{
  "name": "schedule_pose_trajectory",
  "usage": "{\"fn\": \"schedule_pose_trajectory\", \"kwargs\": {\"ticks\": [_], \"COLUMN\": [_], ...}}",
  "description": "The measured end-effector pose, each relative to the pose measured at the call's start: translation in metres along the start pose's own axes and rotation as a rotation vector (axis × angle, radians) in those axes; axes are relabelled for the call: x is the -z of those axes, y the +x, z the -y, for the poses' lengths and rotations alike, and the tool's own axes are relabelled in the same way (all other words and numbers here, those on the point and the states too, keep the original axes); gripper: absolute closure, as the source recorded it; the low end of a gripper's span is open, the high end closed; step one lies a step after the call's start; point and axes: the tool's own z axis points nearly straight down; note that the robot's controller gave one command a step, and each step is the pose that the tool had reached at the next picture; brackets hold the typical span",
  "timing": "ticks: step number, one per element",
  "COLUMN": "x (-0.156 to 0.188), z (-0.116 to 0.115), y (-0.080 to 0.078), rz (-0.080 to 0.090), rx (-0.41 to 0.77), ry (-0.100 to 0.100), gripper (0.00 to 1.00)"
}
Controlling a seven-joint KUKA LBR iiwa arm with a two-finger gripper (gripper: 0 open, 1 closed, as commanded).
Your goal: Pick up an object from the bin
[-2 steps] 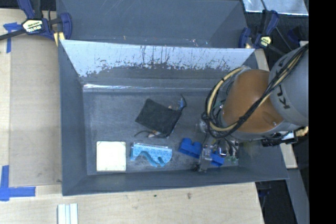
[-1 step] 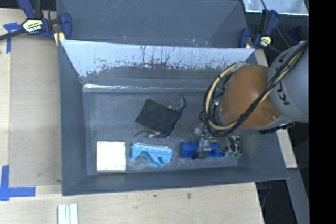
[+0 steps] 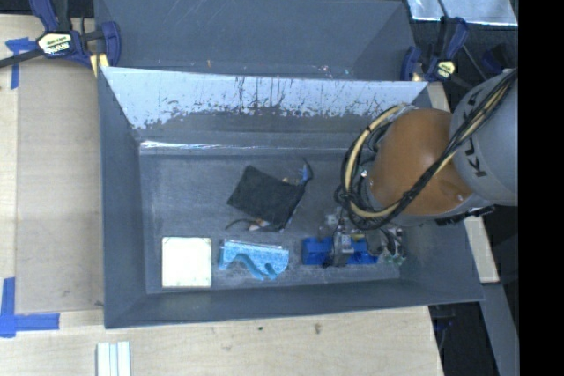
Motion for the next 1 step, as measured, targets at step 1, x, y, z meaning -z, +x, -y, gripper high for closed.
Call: {"fn": "schedule_pose_trajectory", "kwargs": {"ticks": [1], "x": [0.0007], "z": [0.0], "y": [0.0001], "rz": [0.001], "rx": [0.0], "ry": [0.0], "gripper": [1.0]}}
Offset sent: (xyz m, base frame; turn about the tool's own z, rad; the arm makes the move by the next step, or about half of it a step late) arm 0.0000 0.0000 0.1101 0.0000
